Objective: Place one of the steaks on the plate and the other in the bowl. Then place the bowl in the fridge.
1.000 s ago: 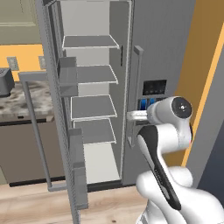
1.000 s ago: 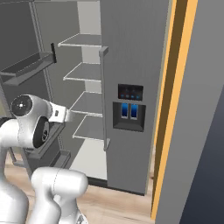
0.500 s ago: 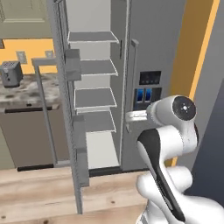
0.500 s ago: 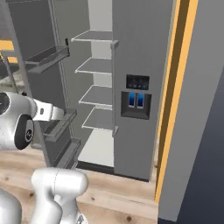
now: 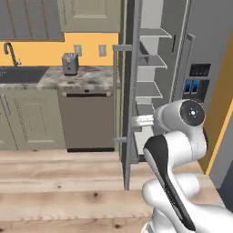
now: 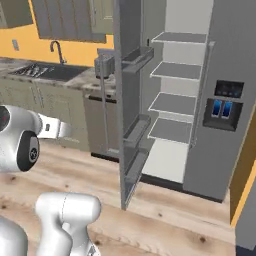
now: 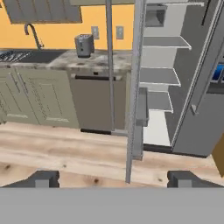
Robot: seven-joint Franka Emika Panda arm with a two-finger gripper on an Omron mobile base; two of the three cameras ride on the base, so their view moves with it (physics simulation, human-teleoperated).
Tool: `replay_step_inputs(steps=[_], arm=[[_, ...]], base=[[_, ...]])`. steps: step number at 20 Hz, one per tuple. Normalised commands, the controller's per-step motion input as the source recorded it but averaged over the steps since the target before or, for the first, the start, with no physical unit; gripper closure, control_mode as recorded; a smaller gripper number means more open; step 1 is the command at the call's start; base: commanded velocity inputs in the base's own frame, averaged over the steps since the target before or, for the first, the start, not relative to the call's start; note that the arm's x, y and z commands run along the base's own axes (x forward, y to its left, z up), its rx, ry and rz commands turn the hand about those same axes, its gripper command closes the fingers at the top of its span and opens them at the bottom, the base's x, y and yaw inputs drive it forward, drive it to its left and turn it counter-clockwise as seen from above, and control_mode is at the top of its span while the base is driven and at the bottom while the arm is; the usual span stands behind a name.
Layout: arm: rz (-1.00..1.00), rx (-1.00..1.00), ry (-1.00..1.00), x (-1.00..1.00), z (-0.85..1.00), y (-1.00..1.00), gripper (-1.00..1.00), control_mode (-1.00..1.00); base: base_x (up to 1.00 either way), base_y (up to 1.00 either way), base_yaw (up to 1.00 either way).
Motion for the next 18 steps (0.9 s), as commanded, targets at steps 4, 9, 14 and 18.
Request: replay_step_inputs(steps=[4, 9, 14, 18], arm=[[0.00, 0.00, 0.00, 0.00, 0.00, 0.00, -1.00, 1.00], [0.00, 0.00, 0.00, 0.00, 0.00, 0.00, -1.00, 1.00], [0.00, 0.00, 0.00, 0.00, 0.00, 0.00, -1.00, 1.00], [0.00, 0.00, 0.00, 0.00, 0.00, 0.00, -1.00, 1.00]], base=[[-0.09, 0.42, 0.92], [0.08, 0.07, 0.97], [0.92, 0.25, 0.45], [1.00, 0.16, 0.21]])
